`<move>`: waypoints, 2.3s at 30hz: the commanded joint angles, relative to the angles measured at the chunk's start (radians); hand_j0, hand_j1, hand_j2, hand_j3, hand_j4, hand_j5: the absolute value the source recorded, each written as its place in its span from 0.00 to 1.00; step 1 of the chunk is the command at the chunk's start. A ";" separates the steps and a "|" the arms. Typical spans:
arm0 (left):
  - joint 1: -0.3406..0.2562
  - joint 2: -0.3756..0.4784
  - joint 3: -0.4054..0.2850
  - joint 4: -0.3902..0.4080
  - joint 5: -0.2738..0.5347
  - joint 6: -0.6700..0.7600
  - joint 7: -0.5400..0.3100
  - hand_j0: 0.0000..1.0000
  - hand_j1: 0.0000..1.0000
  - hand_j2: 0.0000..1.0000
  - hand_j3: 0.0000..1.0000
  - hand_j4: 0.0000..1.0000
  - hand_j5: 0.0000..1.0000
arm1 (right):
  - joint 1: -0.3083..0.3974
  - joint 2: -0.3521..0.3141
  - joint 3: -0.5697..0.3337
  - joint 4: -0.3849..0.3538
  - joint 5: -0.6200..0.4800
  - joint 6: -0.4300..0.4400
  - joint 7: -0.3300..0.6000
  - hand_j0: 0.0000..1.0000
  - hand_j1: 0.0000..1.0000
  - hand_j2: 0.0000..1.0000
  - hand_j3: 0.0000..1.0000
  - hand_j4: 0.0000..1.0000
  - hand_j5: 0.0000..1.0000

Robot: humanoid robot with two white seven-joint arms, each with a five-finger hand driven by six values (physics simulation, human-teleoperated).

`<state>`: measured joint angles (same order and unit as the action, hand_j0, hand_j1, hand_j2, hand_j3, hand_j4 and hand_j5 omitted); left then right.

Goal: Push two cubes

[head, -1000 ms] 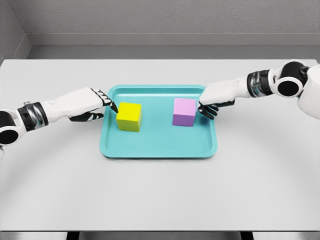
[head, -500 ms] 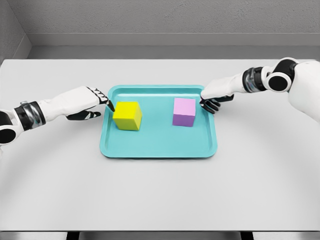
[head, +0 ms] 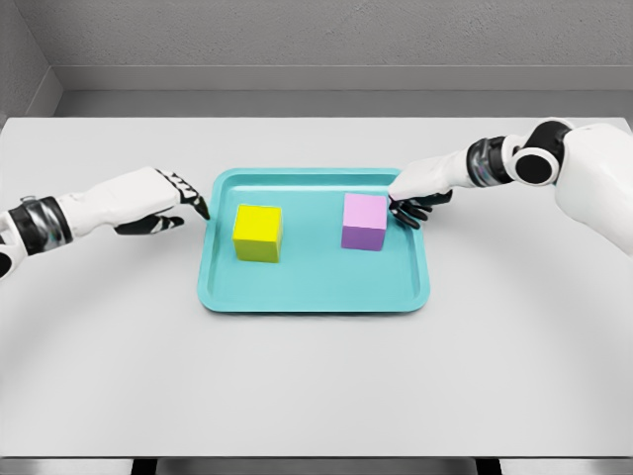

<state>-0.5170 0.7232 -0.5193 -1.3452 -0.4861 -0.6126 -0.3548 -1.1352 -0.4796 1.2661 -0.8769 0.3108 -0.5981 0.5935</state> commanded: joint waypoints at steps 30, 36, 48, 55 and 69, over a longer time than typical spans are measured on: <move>-0.029 -0.076 -0.057 0.014 -0.040 0.002 -0.015 0.51 0.51 0.51 0.51 0.51 0.51 | -0.014 0.050 0.007 -0.037 -0.038 -0.013 0.017 0.11 0.11 0.11 0.11 0.11 0.11; -0.029 -0.082 -0.061 -0.002 -0.039 0.002 -0.013 0.51 0.51 0.51 0.51 0.51 0.51 | -0.054 0.039 0.001 0.030 -0.036 -0.013 0.017 0.12 0.12 0.12 0.12 0.12 0.12; -0.029 -0.111 -0.062 -0.003 -0.039 0.002 -0.013 0.49 0.49 0.49 0.49 0.49 0.49 | -0.084 -0.090 0.164 -0.217 -0.038 -0.013 0.017 0.12 0.12 0.12 0.12 0.12 0.12; -0.029 -0.133 -0.062 -0.005 -0.039 0.002 -0.013 0.49 0.49 0.49 0.49 0.49 0.49 | -0.086 -0.053 0.194 -0.217 -0.041 -0.013 0.017 0.12 0.12 0.12 0.12 0.12 0.12; -0.040 -0.163 -0.079 0.008 -0.048 0.002 -0.016 0.49 0.49 0.49 0.49 0.49 0.49 | -0.092 -0.036 0.194 -0.214 -0.041 -0.013 0.017 0.12 0.12 0.12 0.12 0.12 0.12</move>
<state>-0.5584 0.5611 -0.5971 -1.3404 -0.5330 -0.6106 -0.3696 -1.2287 -0.5165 1.4613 -1.0918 0.2734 -0.6127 0.6109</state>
